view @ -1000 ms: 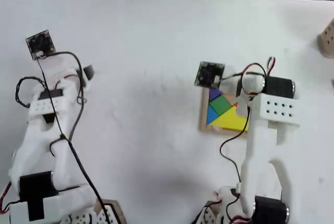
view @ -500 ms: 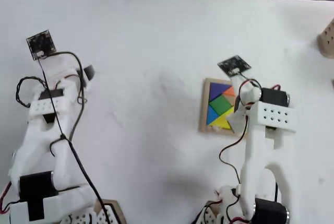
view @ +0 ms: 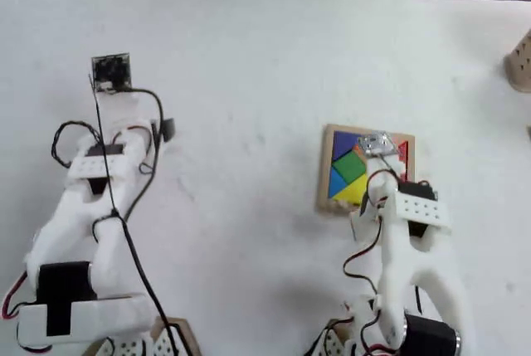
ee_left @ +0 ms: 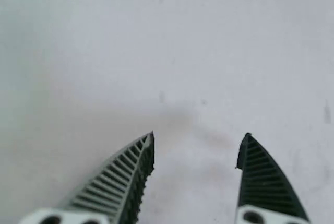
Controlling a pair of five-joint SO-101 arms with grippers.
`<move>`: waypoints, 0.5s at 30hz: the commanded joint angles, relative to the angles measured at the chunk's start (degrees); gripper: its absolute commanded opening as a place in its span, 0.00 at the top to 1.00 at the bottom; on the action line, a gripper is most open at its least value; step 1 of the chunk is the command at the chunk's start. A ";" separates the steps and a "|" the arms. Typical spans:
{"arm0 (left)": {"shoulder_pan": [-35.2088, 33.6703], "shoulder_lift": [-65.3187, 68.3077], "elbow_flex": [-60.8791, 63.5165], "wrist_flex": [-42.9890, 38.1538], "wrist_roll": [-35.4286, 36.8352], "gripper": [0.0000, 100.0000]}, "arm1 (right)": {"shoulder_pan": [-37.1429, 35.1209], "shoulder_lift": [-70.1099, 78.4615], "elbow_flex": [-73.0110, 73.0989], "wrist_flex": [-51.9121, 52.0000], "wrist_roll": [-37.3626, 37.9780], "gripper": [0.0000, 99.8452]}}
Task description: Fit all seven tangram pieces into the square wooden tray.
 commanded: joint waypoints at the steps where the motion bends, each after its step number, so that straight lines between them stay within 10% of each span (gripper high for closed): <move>1: 3.03 -1.36 -0.62 1.41 -0.97 0.73 | 4.26 -2.33 0.09 -3.47 -0.97 0.98; 9: 12.70 -3.56 -0.62 7.03 1.49 0.98 | 7.69 -1.80 0.00 -10.77 -7.12 0.98; 15: 20.53 -3.21 -0.88 6.68 1.49 0.98 | 7.78 -1.71 -0.70 -18.07 -7.56 0.98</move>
